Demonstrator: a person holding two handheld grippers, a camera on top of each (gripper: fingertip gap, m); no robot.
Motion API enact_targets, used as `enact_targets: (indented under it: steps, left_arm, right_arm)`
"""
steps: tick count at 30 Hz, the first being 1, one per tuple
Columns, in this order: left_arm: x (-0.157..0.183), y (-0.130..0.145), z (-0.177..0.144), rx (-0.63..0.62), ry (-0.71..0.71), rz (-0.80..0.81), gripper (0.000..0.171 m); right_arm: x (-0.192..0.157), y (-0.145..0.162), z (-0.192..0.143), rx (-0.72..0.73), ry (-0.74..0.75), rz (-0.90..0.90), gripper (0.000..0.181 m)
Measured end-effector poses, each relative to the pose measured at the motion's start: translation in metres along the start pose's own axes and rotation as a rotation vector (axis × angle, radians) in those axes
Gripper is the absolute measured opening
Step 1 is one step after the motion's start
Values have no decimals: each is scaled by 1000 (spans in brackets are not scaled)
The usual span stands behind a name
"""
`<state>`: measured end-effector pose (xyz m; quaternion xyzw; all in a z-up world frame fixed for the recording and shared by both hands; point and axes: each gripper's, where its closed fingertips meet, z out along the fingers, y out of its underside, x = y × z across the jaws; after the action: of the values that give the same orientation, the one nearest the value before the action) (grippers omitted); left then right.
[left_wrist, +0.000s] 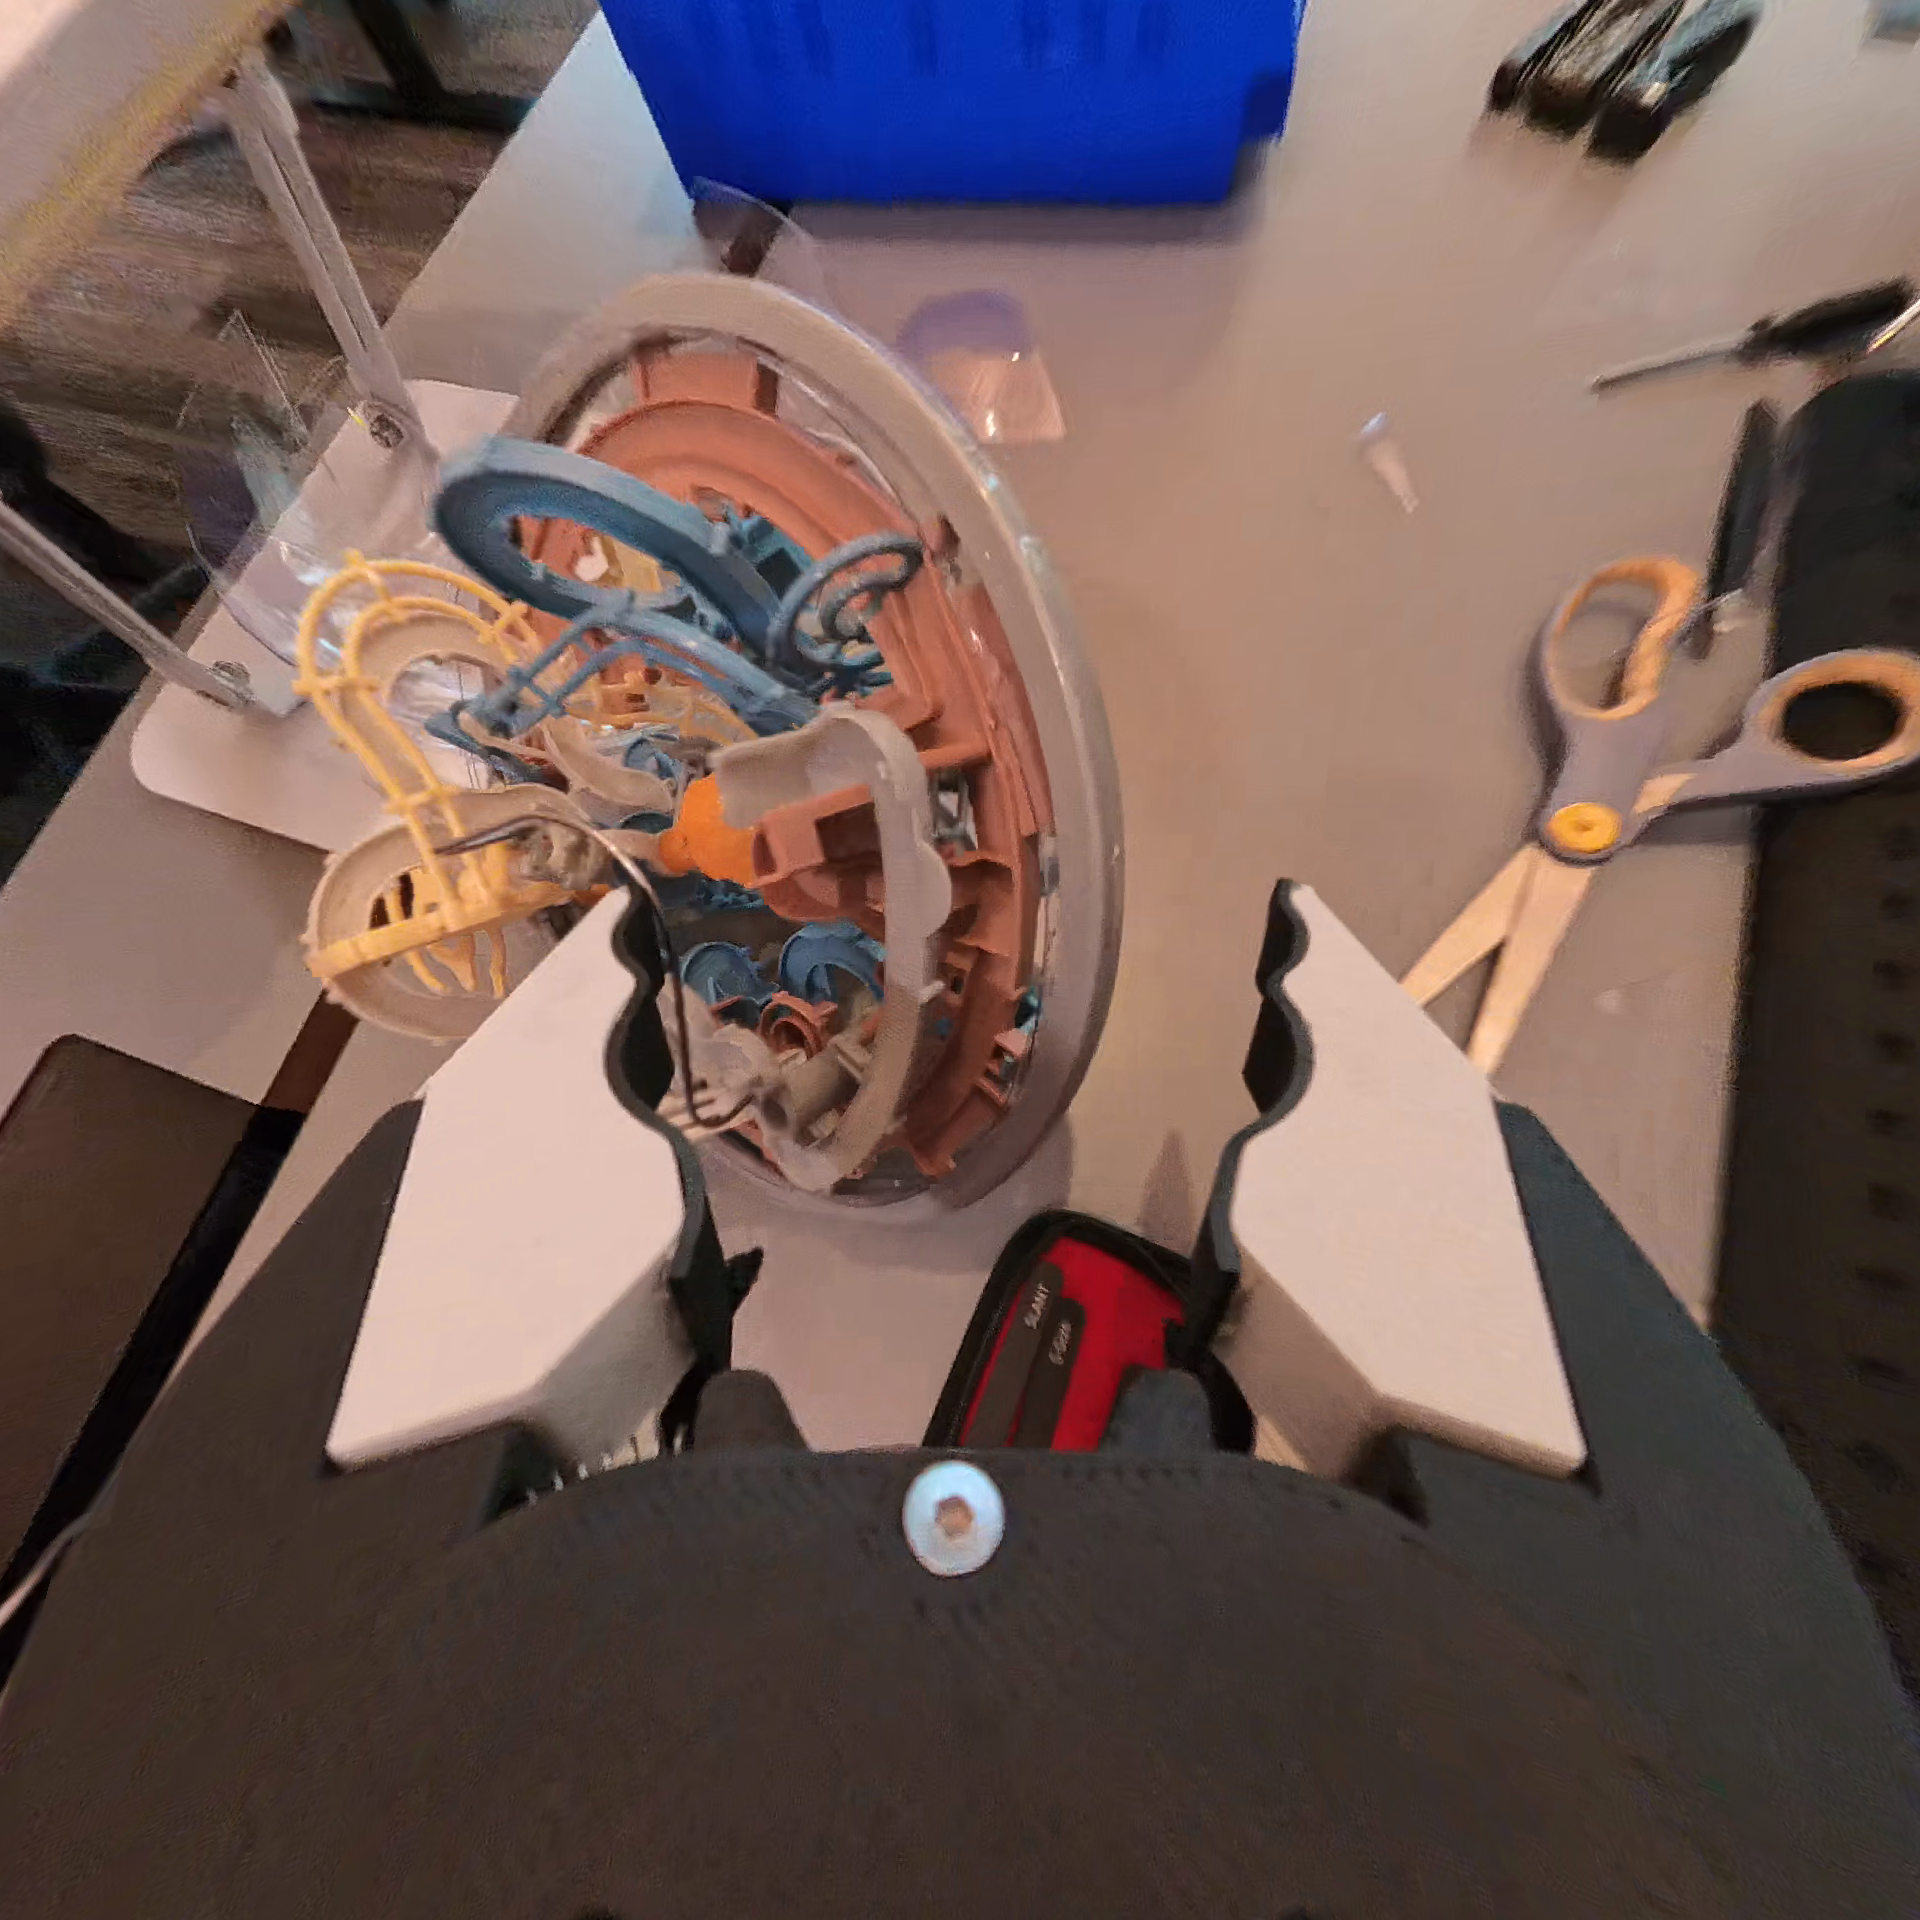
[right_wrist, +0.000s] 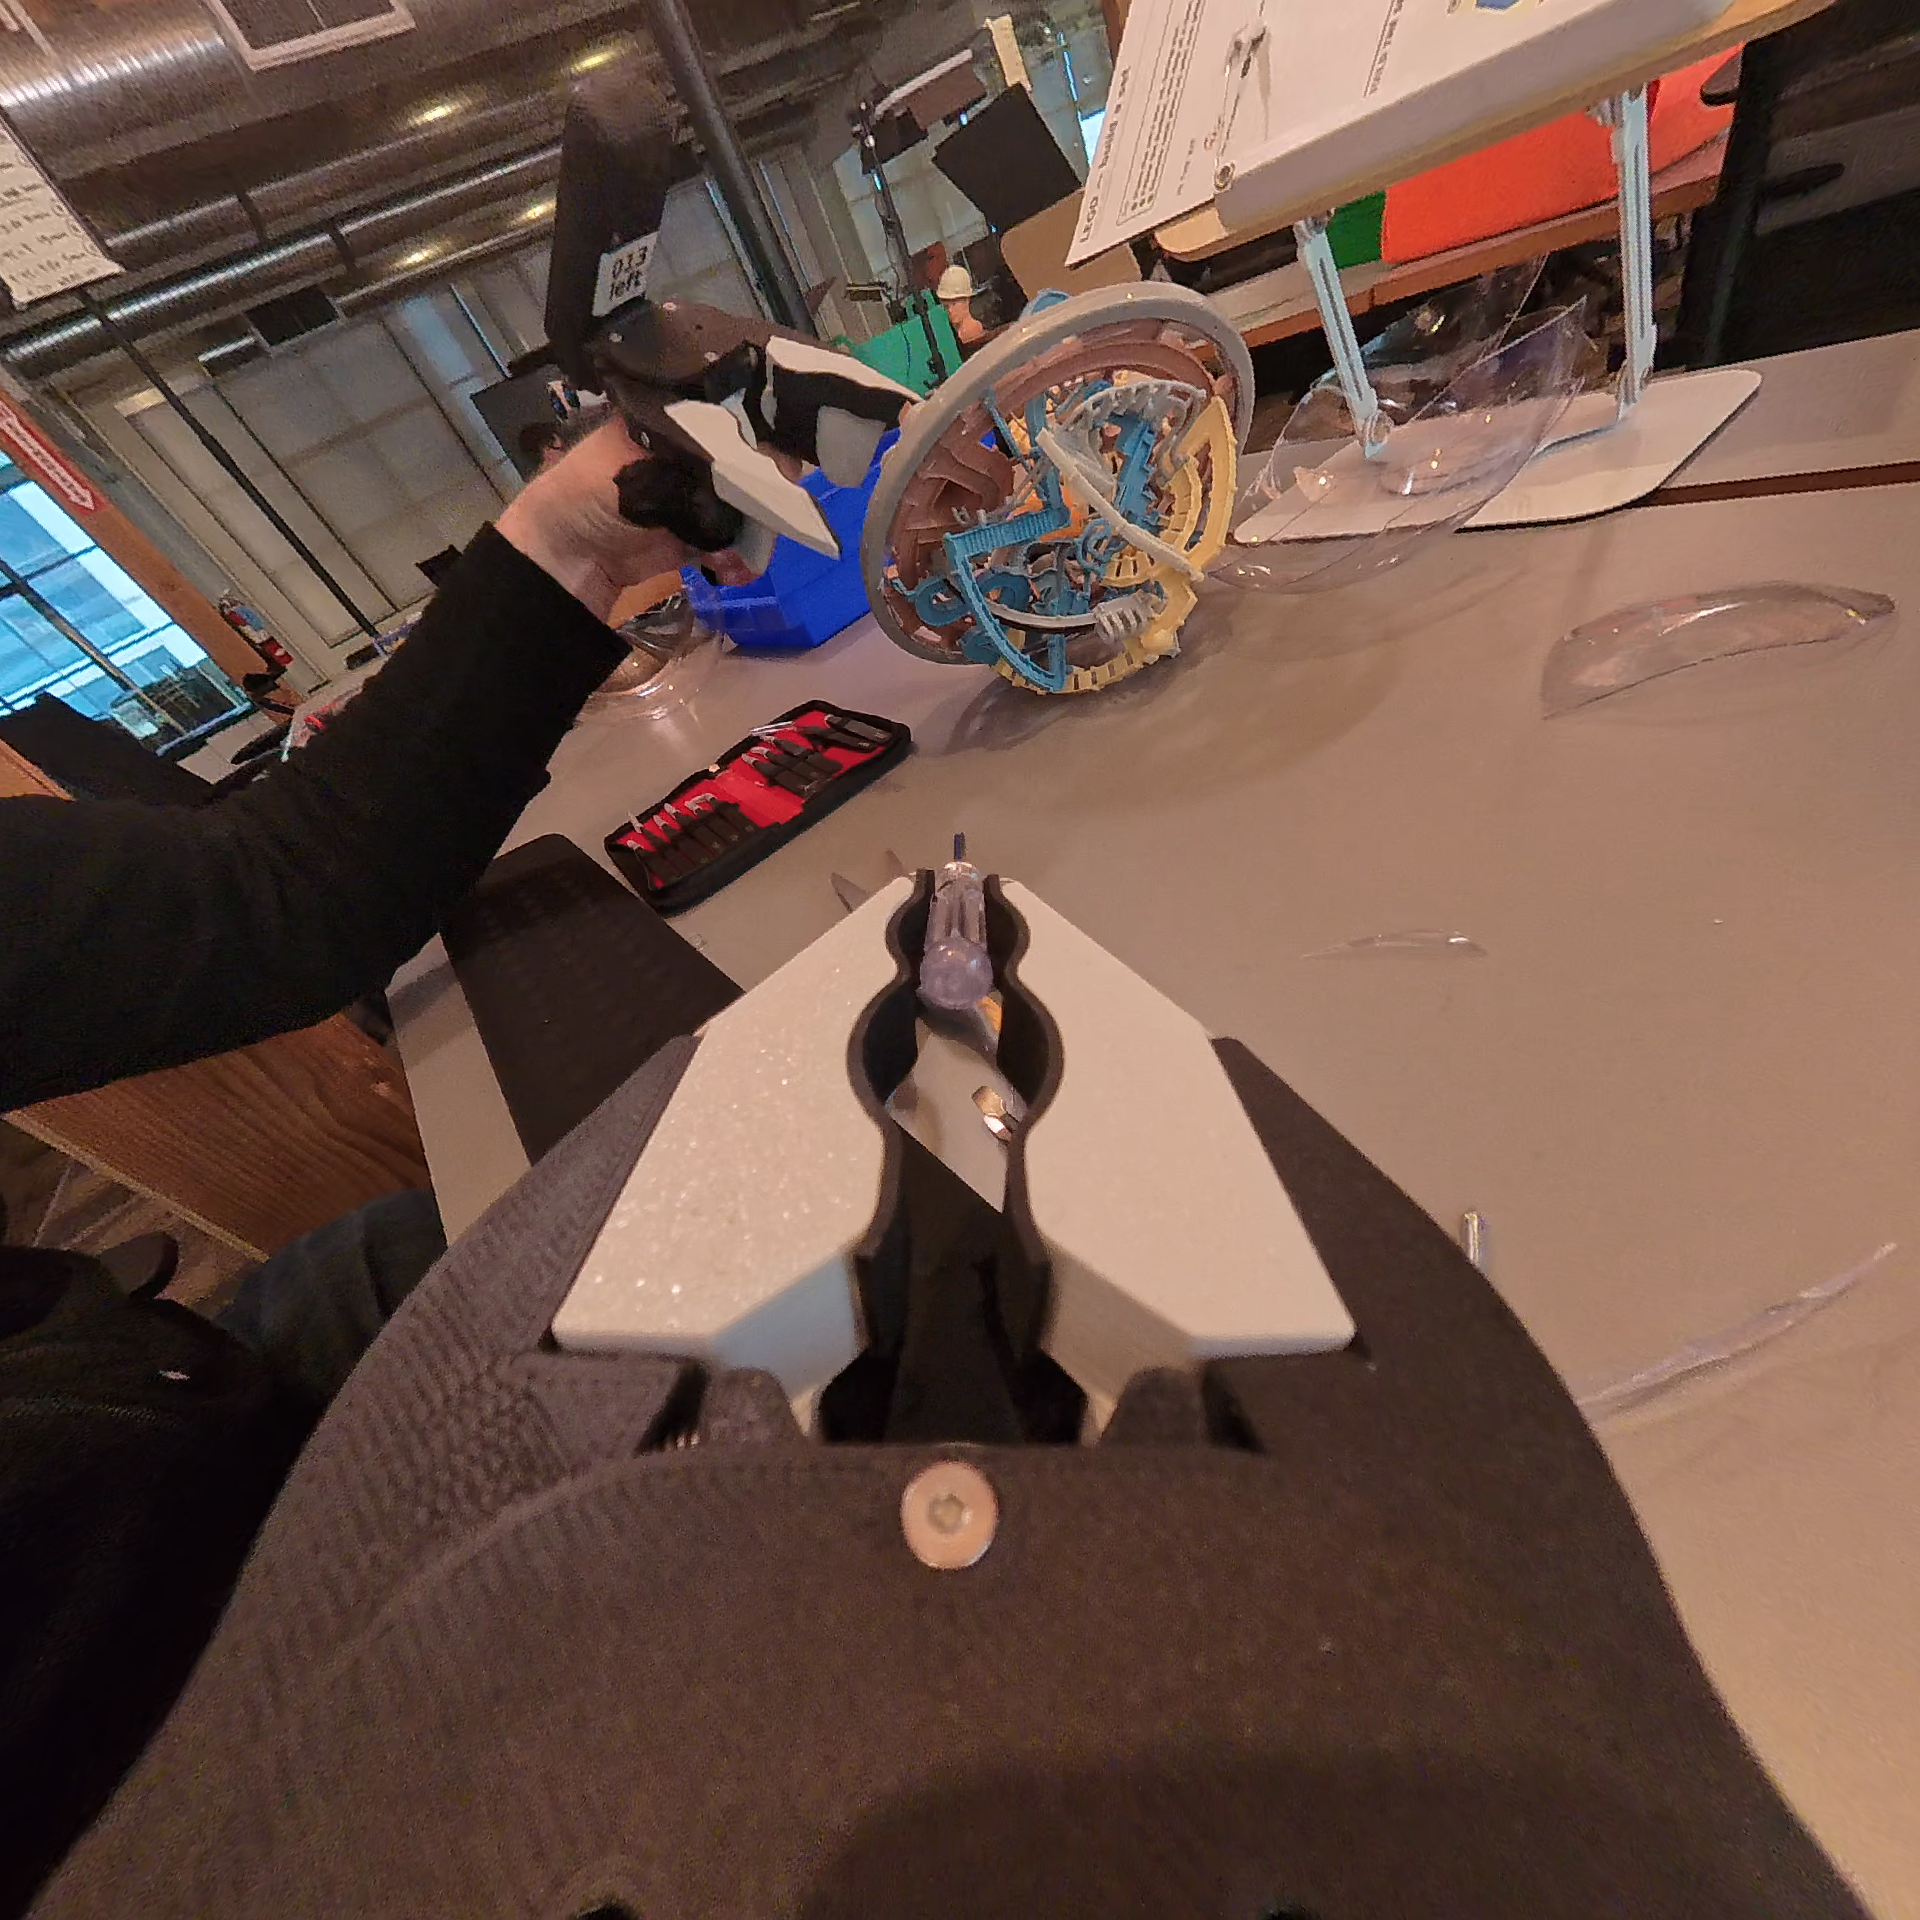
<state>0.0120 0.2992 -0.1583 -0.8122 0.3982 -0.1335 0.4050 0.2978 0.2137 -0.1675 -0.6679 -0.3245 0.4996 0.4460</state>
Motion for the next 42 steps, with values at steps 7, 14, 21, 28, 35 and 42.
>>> enact_targets:
  steps: [7,14,21,28,35,42]
  left_arm:
    - [8,0,33,-66,-245,227,89]
    - [51,-2,55,-222,-419,637,87]
    - [116,-9,88,-300,-408,867,85]
    - [156,-5,107,-242,-220,783,73]
    - [142,-45,29,77,12,545,74]
    - [-9,-33,7,239,95,-183,110]
  right_arm:
    - [1,1,1,-5,18,-7,7]
    - [-3,-10,3,12,34,-50,7]
    - [0,-56,38,62,128,-174,7]
    - [-8,-85,112,66,81,-324,8]
    - [15,-66,135,3,34,-246,7]
    - [23,-23,150,-167,-1,-170,8]
